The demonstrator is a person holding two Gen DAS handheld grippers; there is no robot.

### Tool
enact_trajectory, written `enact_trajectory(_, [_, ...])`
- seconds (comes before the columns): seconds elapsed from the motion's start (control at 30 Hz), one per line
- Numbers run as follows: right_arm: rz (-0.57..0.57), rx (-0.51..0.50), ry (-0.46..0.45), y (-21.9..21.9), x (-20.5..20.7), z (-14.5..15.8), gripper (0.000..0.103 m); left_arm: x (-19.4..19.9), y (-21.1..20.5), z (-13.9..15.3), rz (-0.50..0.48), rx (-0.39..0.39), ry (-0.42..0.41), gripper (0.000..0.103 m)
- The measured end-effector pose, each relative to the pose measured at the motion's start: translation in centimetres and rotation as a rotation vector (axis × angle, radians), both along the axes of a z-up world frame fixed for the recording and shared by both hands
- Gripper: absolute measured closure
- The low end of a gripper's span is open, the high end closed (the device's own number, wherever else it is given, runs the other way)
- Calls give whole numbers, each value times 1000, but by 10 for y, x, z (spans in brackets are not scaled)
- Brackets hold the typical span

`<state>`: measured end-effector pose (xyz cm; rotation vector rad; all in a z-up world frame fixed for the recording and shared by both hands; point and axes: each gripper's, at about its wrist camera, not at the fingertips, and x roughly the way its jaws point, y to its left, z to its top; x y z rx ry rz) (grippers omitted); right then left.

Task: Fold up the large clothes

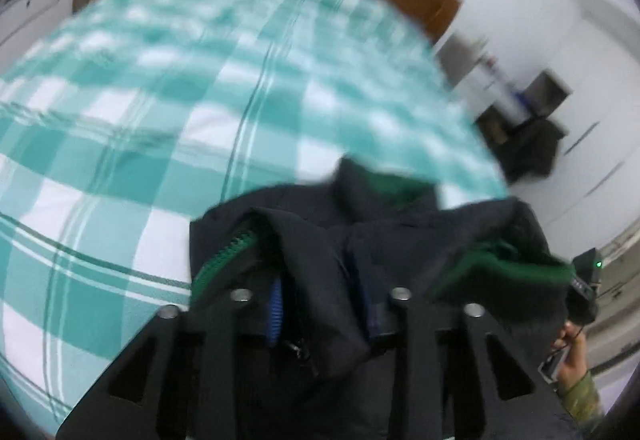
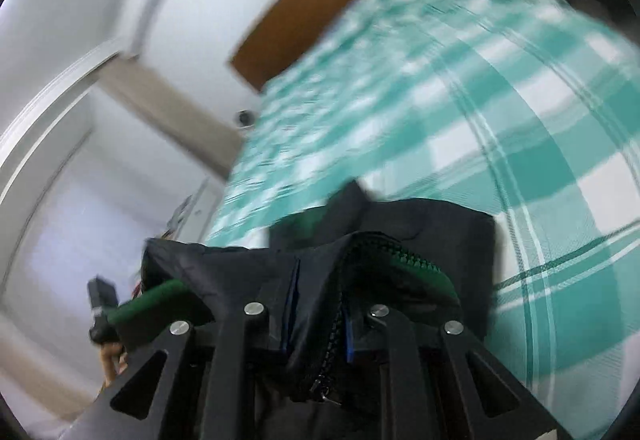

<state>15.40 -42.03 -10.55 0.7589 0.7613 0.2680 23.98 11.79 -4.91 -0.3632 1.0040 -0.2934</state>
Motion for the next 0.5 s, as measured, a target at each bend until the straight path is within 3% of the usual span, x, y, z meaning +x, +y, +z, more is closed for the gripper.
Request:
enact_trajectory(0.07, [-47,44,91,-3,13,-25,71,12,1,-15,4,-10,76,65])
enact_trajectory(0.13, [-76,113,77,-7,11,-31,62,4,10,-11,13,-97,85,57])
enact_trajectory(0.2, [-38,158,27,-7,7,-20,33,-2,22,-2,-4,-203,63,40])
enact_trajectory(0.23, [-19,158,5,-6,4,-14,8,-6,27,4,-5,-219,38,26])
enact_trajectory(0.27, [-6,133,-14,-4,1,-5,0,-11,32,11,8,-193,1,9])
enact_trajectory(0.37, [41,-10,-54,4,1,22,0,-20,35,22,4,-78,-89,2])
enact_trajectory(0.5, [148,-423,16,44,21,20,0,-8,11,-16,-82,101,-19,2])
